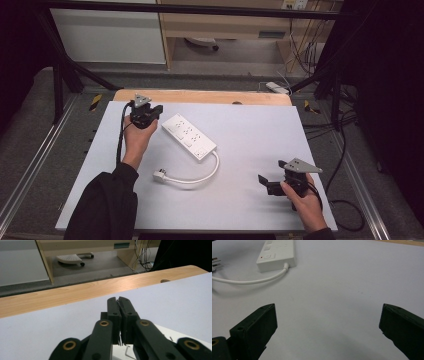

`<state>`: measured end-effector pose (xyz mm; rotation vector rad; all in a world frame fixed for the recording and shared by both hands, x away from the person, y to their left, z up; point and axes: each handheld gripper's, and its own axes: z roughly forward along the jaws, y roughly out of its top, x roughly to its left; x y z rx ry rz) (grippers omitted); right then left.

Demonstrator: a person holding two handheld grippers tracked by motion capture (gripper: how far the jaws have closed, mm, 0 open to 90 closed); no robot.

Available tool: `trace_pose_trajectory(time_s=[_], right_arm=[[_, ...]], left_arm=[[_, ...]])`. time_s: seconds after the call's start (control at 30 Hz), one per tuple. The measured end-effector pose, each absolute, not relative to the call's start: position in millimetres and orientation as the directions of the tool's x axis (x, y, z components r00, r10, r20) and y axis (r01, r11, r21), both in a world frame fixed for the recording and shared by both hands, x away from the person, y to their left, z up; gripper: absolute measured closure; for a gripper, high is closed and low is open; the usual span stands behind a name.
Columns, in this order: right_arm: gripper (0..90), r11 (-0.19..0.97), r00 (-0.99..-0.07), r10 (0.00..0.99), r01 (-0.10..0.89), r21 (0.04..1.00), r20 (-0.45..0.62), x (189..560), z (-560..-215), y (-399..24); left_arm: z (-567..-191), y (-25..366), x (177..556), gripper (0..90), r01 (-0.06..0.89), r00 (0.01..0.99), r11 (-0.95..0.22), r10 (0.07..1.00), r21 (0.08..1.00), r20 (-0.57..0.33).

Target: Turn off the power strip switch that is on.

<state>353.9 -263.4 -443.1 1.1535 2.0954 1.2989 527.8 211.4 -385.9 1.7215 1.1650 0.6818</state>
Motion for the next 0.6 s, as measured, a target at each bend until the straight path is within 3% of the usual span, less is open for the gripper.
trace_pose_trajectory(time_s=[0.6], right_arm=[[2.1,0.218,-0.570,0.818,0.429,0.877,0.075,353.8,-443.0,-263.3]], left_arm=[[-400.0,210.1,536.9,90.0,0.440,0.395,-0.149,0.918,0.886,-0.042]])
